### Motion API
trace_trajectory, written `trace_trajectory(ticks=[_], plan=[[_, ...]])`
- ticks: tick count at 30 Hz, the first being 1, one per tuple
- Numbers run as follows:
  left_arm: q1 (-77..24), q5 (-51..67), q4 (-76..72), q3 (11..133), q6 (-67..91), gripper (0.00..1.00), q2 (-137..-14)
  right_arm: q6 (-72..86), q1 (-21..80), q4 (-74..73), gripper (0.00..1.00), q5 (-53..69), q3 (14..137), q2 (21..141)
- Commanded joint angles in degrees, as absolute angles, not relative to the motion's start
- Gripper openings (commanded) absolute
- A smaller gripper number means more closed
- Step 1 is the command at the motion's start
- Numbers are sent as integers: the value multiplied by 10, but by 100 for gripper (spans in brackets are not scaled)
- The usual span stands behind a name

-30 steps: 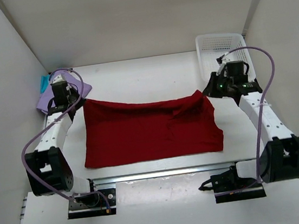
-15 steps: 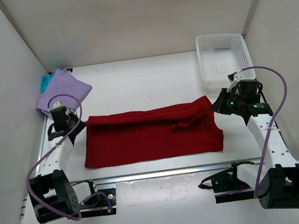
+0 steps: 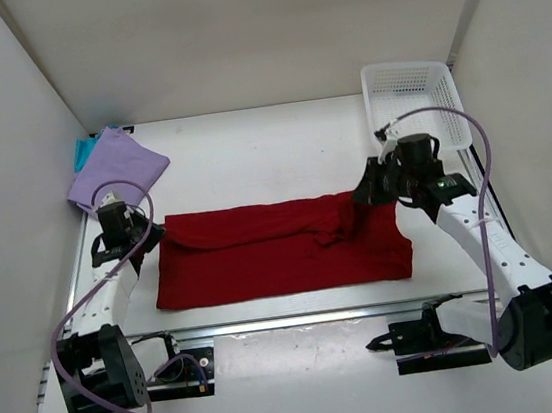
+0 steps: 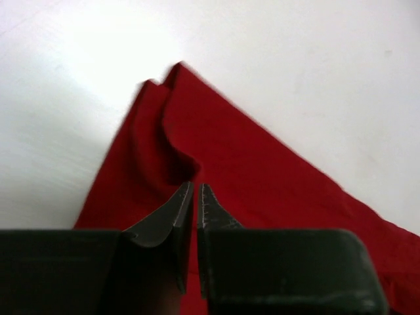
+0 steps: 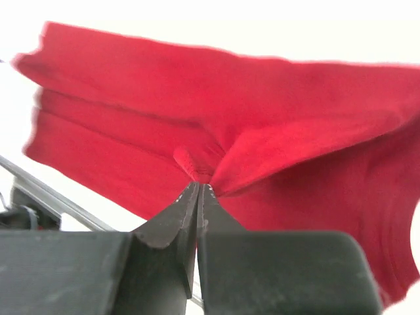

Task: Fold and stack the t-shirts
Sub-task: Fold the other side of the tshirt into a rectangle

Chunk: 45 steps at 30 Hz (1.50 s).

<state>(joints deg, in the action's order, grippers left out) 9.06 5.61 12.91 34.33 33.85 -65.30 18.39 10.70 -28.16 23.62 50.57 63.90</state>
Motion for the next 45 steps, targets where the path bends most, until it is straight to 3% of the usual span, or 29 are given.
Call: trace_trajectory(ticks=[1,7,14,21,26,31,35,38,41,43,45], plan=[[68,61,109,388,352,18,-620,213,140,-252,0,227,602,635],[65,70,97,388,357,17,-620,233,121,-279,0,276,626,579],[54,82,78,376,360,17,-632,190,12,-297,0,287,413,515],[28,81,62,367,372,17,-624,180,21,-301,2,208,342,497],[8,89,62,362,365,18,-598,185,80,-342,30,92,367,468],[-94,67,50,337,362,23,-577,186,275,-333,22,-38,411,483],[-205,31,27,310,360,36,-583,185,394,-278,7,-37,396,599],[-247,30,5,274,363,50,-587,177,426,-226,22,-34,405,678],[-250,46,-17,252,365,65,-587,170,444,-202,29,-36,417,714],[-254,59,-39,243,367,94,-585,164,451,-194,30,-43,423,743],[-251,66,-45,238,367,99,-584,164,444,-183,30,-41,424,761]])
